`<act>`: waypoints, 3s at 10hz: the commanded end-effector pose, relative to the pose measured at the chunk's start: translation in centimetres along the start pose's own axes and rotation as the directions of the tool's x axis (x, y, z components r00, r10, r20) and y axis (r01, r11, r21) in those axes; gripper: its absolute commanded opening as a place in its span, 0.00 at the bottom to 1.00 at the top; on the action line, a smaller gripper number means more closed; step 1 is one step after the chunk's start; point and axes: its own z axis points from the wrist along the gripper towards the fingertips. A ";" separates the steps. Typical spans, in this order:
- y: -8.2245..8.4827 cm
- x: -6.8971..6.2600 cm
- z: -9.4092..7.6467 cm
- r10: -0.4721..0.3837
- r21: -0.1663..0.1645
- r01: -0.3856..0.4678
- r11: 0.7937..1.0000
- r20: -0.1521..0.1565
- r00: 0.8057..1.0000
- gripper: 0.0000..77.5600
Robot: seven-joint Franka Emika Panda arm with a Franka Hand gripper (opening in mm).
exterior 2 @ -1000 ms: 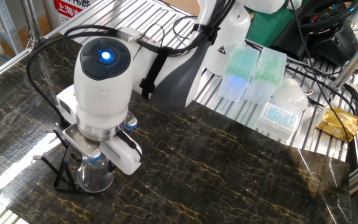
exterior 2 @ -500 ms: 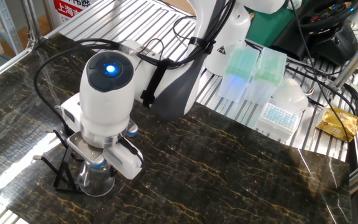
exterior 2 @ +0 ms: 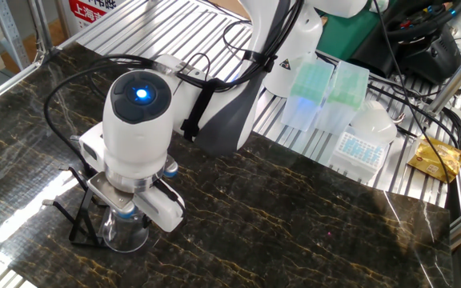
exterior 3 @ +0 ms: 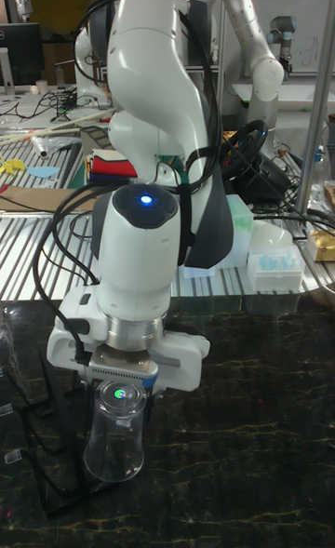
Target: Put the cup on the cup rack
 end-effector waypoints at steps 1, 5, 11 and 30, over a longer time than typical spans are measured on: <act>-0.1 -0.1 -0.2 -0.005 -0.002 0.005 1.000 0.004 1.000 0.01; -0.1 -0.1 -0.2 -0.006 -0.001 0.006 1.000 0.004 1.000 0.01; -0.1 -0.1 -0.2 -0.013 -0.002 0.013 1.000 0.004 1.000 0.01; 0.0 -0.2 0.0 0.058 0.013 -0.057 0.998 -0.041 0.997 0.01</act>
